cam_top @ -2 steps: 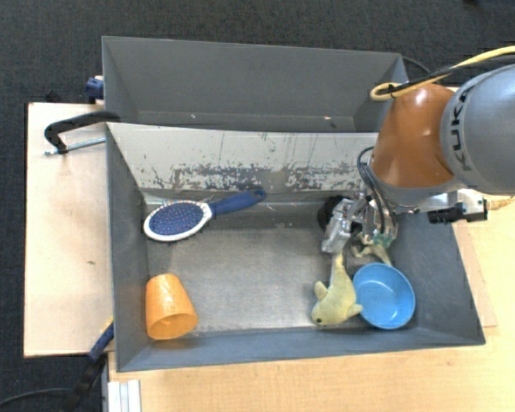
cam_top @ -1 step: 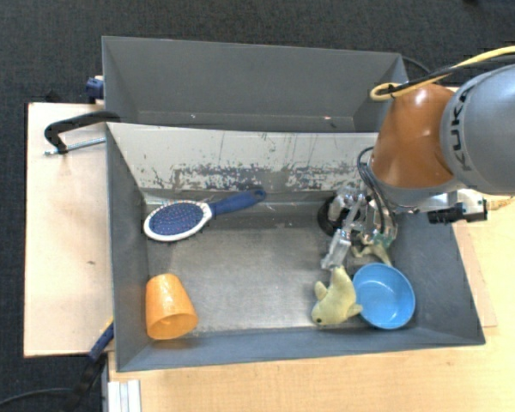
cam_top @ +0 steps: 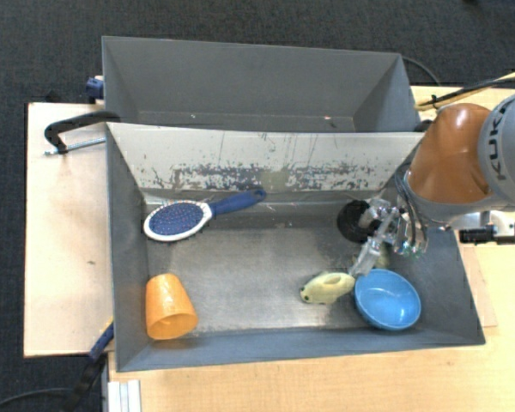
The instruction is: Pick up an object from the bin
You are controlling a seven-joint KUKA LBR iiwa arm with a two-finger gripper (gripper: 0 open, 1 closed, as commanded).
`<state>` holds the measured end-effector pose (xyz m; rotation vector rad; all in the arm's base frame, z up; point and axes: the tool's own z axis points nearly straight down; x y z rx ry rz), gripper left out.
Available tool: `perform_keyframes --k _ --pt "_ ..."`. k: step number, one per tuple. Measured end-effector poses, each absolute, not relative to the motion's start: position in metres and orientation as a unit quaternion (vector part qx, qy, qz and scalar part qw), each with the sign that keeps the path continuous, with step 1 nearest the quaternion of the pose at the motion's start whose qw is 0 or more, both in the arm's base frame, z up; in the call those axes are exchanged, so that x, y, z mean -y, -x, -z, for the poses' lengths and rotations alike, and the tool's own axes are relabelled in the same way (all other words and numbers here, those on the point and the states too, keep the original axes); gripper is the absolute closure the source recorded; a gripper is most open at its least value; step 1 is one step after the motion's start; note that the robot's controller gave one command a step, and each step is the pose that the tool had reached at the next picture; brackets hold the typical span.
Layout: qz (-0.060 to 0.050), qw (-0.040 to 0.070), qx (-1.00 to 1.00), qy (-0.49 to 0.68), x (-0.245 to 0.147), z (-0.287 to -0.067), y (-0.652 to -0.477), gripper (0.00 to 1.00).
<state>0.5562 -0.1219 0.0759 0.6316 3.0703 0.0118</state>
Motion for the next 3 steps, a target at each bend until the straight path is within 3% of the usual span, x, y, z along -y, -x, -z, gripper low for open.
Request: perform_keyframes --k 1,2,3 --pt "-0.003 0.004 -0.979 -0.204 0.125 -0.076 -0.556 1.0" --pt "0.0 0.007 -0.978 -0.21 0.147 -0.238 -0.56 1.0" --pt "-0.001 -0.003 -0.941 -0.339 0.116 -0.145 -0.562 1.0"
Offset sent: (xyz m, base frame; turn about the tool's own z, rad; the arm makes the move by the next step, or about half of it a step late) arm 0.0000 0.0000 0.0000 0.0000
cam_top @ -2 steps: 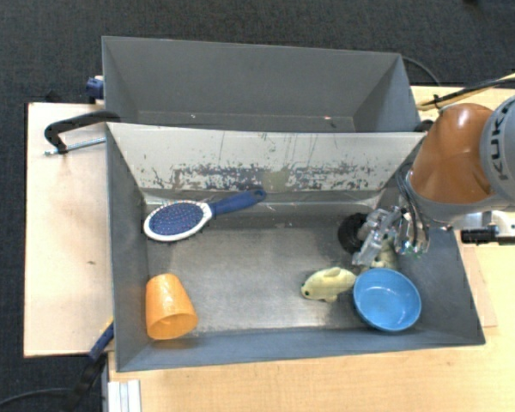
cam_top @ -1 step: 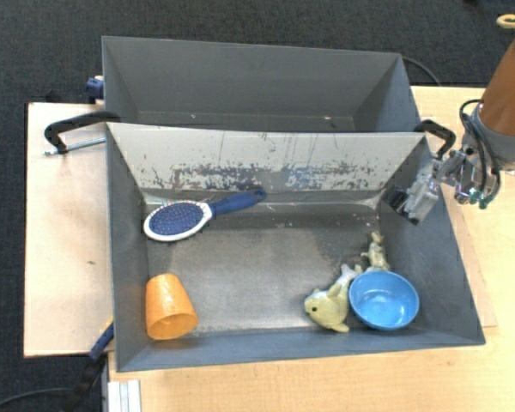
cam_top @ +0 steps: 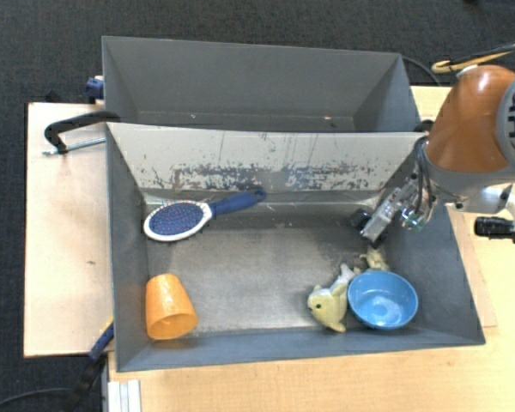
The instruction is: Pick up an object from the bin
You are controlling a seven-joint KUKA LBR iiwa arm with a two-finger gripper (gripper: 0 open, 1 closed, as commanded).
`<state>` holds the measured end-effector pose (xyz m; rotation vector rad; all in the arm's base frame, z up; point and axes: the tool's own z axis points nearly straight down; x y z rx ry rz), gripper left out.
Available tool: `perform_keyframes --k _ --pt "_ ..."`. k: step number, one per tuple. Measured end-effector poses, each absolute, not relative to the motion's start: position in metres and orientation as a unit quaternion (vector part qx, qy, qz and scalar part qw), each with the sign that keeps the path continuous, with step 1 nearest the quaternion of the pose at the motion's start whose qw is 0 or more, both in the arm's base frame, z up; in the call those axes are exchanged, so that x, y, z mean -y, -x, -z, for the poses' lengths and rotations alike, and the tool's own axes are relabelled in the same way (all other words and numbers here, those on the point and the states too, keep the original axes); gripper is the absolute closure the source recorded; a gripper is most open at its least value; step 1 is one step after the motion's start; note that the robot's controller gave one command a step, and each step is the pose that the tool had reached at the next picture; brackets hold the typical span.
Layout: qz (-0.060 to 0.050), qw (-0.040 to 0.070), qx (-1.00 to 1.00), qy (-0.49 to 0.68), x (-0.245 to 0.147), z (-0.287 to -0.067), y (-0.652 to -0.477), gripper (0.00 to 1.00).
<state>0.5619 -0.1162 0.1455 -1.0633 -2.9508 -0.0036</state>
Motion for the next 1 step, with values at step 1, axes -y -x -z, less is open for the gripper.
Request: perform_keyframes --k 1 --pt "0.001 -0.007 0.941 0.337 0.1176 -0.2448 -0.5543 1.0"
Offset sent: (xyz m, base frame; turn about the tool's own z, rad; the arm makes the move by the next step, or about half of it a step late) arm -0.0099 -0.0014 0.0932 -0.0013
